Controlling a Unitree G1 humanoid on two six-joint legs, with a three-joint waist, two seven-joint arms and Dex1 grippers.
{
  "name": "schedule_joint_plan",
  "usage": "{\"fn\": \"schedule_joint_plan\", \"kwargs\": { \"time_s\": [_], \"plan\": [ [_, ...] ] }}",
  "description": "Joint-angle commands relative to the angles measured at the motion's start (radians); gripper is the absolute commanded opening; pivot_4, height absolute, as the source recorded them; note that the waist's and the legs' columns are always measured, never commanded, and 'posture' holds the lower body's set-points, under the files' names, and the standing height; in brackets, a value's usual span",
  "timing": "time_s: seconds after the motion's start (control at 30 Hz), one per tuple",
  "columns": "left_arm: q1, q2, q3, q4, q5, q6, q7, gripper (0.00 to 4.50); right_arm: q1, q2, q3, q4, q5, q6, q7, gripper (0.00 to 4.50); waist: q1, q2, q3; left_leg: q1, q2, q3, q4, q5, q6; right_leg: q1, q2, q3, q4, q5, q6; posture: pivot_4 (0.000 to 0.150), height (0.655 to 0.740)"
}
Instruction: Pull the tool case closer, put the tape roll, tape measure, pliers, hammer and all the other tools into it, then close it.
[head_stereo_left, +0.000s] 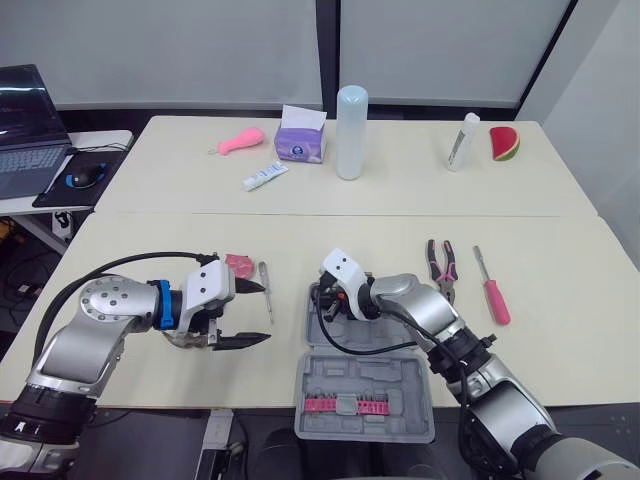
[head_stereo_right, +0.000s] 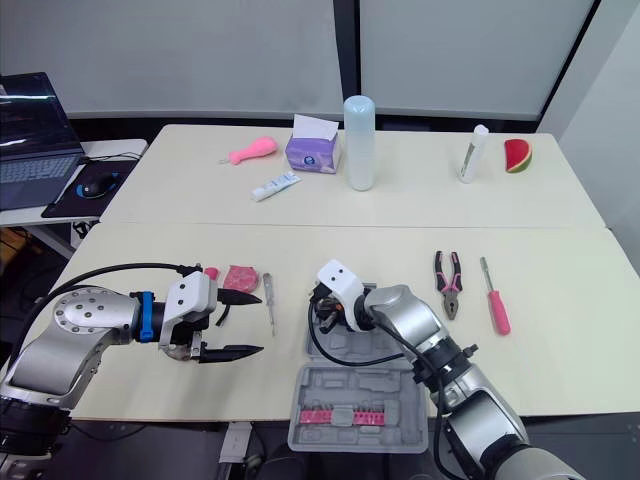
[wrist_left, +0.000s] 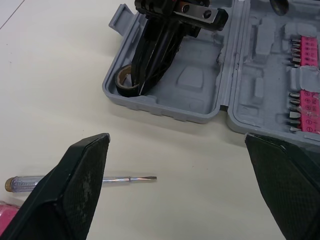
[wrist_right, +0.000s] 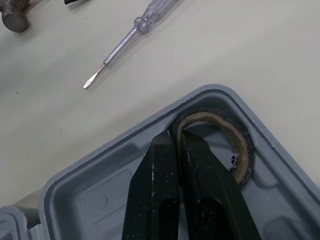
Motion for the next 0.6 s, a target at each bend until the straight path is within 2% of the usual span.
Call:
{"fn": "schedule_joint_plan", "kwargs": {
  "time_s": [0.03, 0.13, 0.2, 0.43, 0.6],
  "plan": [
    [0.005, 0.005, 0.022, -0.028, -0.004, -0.016, 0.001, 4.5, -0.023, 0.001, -0.011, -0.019, 0.007, -0.001, 0.01, 0.01, 0.0, 0.0, 0.0, 0.0, 0.0, 0.0, 0.0, 0.0, 0.0, 0.0, 0.0, 0.0, 0.0, 0.0, 0.0, 0.15, 0.7161],
    [0.009, 0.006, 0.024, -0.029, -0.004, -0.018, 0.002, 4.5, -0.023, -0.004, -0.012, -0.036, 0.005, -0.007, 0.008, 0.01, 0.0, 0.0, 0.0, 0.0, 0.0, 0.0, 0.0, 0.0, 0.0, 0.0, 0.0, 0.0, 0.0, 0.0, 0.0, 0.15, 0.7161],
    [0.011, 0.006, 0.025, -0.029, -0.005, -0.018, 0.002, 4.5, -0.025, -0.008, -0.019, -0.063, 0.013, 0.002, 0.012, 0.59, 0.0, 0.0, 0.0, 0.0, 0.0, 0.0, 0.0, 0.0, 0.0, 0.0, 0.0, 0.0, 0.0, 0.0, 0.0, 0.15, 0.7161],
    [0.014, 0.006, 0.031, -0.034, -0.012, -0.005, 0.009, 4.5, -0.017, -0.054, -0.034, -0.227, 0.068, 0.08, 0.056, 1.91, 0.0, 0.0, 0.0, 0.0, 0.0, 0.0, 0.0, 0.0, 0.0, 0.0, 0.0, 0.0, 0.0, 0.0, 0.0, 0.15, 0.7161],
    [0.009, 0.0, 0.037, -0.037, -0.026, 0.017, 0.02, 4.5, 0.013, -0.106, 0.011, -0.275, 0.036, -0.061, 0.072, 1.91, 0.0, 0.0, 0.0, 0.0, 0.0, 0.0, 0.0, 0.0, 0.0, 0.0, 0.0, 0.0, 0.0, 0.0, 0.0, 0.15, 0.7161]
  ]
}}
